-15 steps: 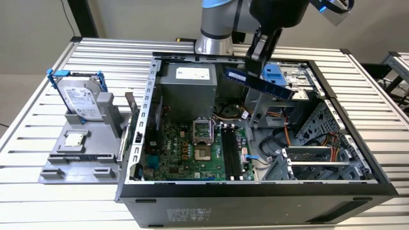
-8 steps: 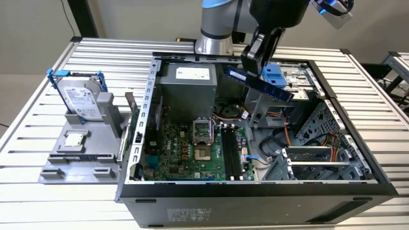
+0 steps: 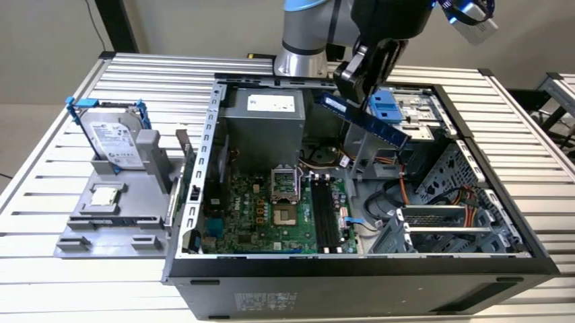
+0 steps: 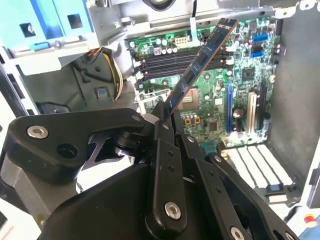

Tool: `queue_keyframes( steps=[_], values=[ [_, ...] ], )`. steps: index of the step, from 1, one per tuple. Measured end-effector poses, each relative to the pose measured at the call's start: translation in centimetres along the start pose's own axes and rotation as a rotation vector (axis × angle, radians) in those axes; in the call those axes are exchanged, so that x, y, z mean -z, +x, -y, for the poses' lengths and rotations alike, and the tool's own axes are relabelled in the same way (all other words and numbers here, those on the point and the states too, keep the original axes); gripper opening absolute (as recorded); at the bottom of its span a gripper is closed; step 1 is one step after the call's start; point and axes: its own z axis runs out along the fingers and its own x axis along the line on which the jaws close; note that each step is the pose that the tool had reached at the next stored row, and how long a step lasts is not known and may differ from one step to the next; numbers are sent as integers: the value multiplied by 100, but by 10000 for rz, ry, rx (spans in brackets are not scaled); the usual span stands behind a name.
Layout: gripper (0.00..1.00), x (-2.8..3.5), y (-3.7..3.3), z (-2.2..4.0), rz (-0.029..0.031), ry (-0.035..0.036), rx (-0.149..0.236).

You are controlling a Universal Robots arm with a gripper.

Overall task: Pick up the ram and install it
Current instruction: 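Insert the ram into the slot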

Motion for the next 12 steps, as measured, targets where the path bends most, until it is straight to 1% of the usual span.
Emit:
queue_keyframes(
  steps=[12],
  values=[
    [0,-5,0,0,35,39,-2047]
  ],
)
